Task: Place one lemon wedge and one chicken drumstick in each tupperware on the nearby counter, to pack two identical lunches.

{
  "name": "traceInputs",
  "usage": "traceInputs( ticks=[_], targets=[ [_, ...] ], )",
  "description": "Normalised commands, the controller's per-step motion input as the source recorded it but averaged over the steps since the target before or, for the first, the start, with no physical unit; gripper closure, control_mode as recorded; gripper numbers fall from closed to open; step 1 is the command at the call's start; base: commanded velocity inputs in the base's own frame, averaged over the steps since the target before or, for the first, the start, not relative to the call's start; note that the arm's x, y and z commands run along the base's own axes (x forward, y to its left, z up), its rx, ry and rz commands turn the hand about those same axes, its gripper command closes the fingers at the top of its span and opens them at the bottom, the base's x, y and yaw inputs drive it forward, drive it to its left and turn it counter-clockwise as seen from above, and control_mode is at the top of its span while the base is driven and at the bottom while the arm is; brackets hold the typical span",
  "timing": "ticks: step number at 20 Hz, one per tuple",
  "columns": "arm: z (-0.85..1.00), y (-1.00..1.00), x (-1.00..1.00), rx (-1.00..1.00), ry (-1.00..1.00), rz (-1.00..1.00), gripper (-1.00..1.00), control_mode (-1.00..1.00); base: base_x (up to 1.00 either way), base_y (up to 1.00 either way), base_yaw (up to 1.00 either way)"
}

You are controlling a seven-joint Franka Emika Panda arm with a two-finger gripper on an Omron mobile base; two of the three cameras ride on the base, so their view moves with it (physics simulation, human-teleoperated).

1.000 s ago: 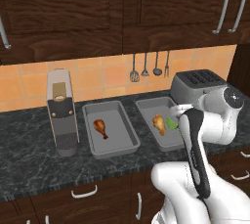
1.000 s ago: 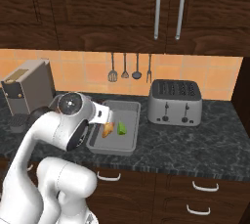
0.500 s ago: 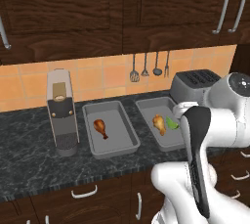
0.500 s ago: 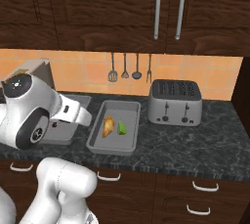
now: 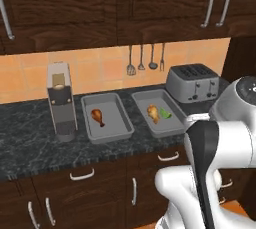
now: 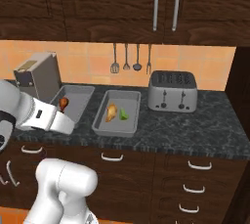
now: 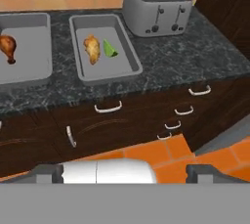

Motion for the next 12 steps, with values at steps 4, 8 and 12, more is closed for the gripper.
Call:
traceInputs(
  ticks=[4, 8, 12],
  targets=[
    [0.00, 0.00, 0.00, 0.00, 0.00, 0.00, -1.00, 1.00, -0.29, -1.00, -0.06],
    [0.00, 0.00, 0.00, 0.00, 0.00, 0.00, -1.00, 1.00, 0.00, -1.00, -0.01],
    [0.00, 0.00, 0.00, 0.00, 0.00, 0.00, -1.00, 1.00, -0.04, -1.00, 0.00]
  ],
)
